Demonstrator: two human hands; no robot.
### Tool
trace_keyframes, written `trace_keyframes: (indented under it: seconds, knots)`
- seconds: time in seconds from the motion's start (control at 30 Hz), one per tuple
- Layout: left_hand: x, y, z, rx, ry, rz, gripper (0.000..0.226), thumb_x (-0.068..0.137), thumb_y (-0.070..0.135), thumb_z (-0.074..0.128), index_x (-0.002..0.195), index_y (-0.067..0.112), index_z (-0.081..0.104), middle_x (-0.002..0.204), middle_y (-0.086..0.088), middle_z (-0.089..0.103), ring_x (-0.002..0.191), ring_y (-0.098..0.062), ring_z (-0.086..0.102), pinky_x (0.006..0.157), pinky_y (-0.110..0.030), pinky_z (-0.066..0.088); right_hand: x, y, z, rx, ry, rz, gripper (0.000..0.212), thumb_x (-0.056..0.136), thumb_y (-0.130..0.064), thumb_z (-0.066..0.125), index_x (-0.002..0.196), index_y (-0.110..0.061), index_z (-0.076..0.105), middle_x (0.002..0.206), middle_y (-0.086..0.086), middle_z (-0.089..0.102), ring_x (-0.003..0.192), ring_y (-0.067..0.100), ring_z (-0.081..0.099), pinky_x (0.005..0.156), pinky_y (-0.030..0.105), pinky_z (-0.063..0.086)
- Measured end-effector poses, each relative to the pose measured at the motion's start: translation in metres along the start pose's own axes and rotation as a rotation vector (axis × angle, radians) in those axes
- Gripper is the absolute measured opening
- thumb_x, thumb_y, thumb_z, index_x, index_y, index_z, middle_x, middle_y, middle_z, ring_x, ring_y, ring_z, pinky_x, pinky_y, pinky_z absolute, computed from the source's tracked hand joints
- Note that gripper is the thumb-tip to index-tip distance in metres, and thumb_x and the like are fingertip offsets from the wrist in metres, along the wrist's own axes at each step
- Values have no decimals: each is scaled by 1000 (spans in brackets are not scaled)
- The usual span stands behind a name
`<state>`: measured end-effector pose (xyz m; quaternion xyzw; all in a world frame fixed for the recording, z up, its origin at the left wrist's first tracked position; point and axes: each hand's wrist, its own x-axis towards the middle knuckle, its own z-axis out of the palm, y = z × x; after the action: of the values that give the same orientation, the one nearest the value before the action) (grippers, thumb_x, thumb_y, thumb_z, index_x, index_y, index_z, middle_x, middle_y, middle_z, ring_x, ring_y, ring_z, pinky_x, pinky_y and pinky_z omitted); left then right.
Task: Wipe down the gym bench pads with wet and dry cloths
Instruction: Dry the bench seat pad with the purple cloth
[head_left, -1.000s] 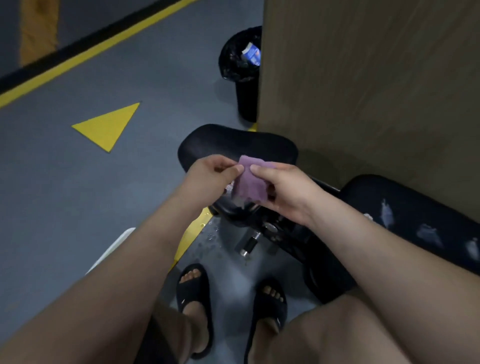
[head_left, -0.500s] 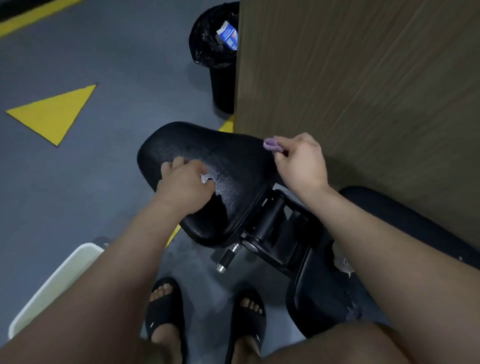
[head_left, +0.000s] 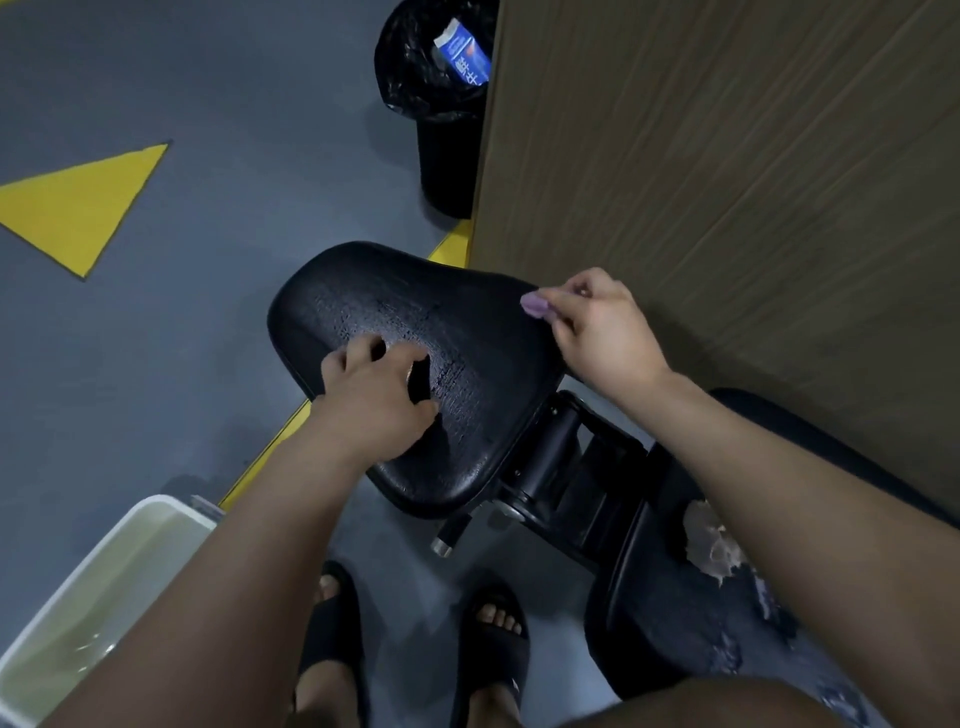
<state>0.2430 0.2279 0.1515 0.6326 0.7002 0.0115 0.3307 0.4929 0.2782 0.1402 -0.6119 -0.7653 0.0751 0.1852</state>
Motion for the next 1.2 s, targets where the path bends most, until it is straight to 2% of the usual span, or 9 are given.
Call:
trace_keyframes:
  seconds: [0.13, 0.23, 0.4, 0.5, 0.6, 0.7, 1.03, 1.13, 1.2]
  knots:
    - [1, -2, -3, 5, -31, 22, 65, 91, 43, 68, 148, 43, 37, 163, -8, 13, 151, -38, 4, 122, -41, 13, 17, 1, 12, -51, -81, 25, 25, 101, -21, 52, 113, -19, 75, 102, 4, 53, 93, 29, 53, 83, 30, 50]
    - [4, -10, -1, 19, -45, 48, 73, 88, 42, 71, 151, 44, 33, 165, -9, 10, 153, -37, 1, 124, -42, 9, 17, -1, 10, -50, -112, -5, 24, 99, -13, 52, 110, -10, 73, 109, 11, 61, 97, 29, 64, 91, 31, 54]
    - [0, -11, 1, 61, -65, 72, 82, 89, 37, 73, 156, 42, 25, 168, -14, 2, 154, -38, -6, 124, -37, -1, -4, -17, 4, -73, -65, -15, 20, 99, -8, 58, 105, 2, 74, 97, 9, 61, 88, 26, 65, 79, 13, 40]
    - [-3, -10, 1, 43, -73, 68, 82, 90, 37, 72, 156, 43, 24, 169, -11, -2, 154, -39, -9, 123, -37, -1, -23, -24, 11, -62, -12, -47, 15, 93, -8, 63, 98, -4, 76, 85, 12, 60, 69, 35, 64, 65, 28, 49]
    - [-3, -9, 1, 36, -80, 57, 82, 91, 37, 72, 156, 44, 22, 169, -7, -4, 154, -38, -10, 124, -40, 1, -38, -35, 15, -71, 28, -64, 10, 88, -6, 66, 93, -7, 75, 79, 11, 57, 58, 34, 58, 56, 31, 52]
    - [-3, -9, 1, 37, -75, 57, 82, 91, 37, 72, 156, 45, 22, 169, -6, -4, 154, -37, -10, 124, -41, 2, -54, -48, 16, -61, 5, -110, 12, 90, -7, 65, 98, -6, 74, 81, 11, 56, 60, 35, 58, 52, 40, 54]
    - [0, -9, 3, 40, -54, 72, 85, 86, 34, 76, 155, 43, 28, 168, -12, 3, 155, -36, -4, 125, -39, 5, -92, -67, 16, 2, -229, -498, 20, 98, -16, 59, 116, -16, 68, 93, 7, 53, 76, 29, 52, 59, 39, 48]
    - [-1, -11, 3, 39, -47, 89, 83, 86, 36, 76, 154, 43, 29, 168, -11, 4, 155, -33, -4, 125, -40, 6, -61, -33, 17, -59, -126, -355, 5, 100, -27, 58, 95, -26, 60, 89, 3, 54, 79, 24, 52, 68, 36, 44]
    - [-3, -14, 2, 35, -48, 97, 82, 88, 37, 76, 154, 44, 29, 169, -8, 4, 155, -32, -5, 125, -40, 5, -40, -10, 21, -17, 34, -157, 24, 99, -37, 59, 83, -20, 56, 82, -7, 55, 76, 19, 55, 69, 29, 46]
